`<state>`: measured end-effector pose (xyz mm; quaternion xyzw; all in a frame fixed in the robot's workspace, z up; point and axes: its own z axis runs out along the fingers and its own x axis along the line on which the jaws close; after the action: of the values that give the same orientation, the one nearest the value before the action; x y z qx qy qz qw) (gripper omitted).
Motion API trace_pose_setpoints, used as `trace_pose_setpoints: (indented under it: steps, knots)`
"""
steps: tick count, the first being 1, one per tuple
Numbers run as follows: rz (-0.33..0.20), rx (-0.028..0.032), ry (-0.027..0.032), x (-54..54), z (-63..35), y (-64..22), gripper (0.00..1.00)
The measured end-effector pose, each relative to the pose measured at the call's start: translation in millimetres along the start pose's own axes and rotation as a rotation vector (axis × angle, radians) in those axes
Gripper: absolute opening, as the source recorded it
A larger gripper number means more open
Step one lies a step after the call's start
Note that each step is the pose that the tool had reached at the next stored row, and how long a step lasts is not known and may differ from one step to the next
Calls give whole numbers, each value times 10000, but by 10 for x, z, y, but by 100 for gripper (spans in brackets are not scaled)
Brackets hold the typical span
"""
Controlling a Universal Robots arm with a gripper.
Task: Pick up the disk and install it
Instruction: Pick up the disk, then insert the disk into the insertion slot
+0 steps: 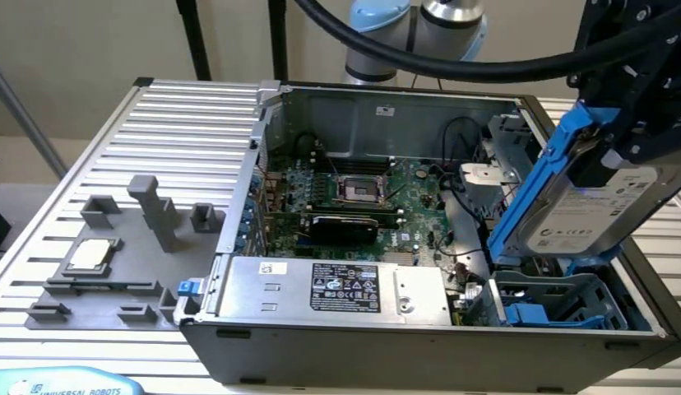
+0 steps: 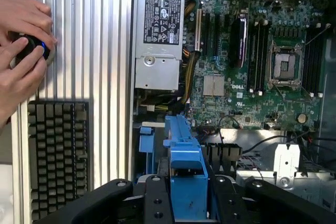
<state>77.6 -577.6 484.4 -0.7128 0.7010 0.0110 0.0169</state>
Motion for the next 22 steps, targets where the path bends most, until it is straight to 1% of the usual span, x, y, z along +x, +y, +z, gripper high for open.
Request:
trace_pose_setpoints:
  steps: [2, 3, 5, 7, 9, 11, 22]
  knots:
    - [0, -5, 0, 18, 31, -72, 33]
    - [0, -12, -1, 35, 59, -134, 33]
    - [1, -21, -1, 56, 101, -204, 33]
    - [1, -35, 0, 71, 135, -240, 33]
    - [2, -54, -1, 79, 158, -250, 33]
    - [3, -70, 0, 78, 158, -252, 33]
    - [2, -68, -2, 79, 160, -252, 33]
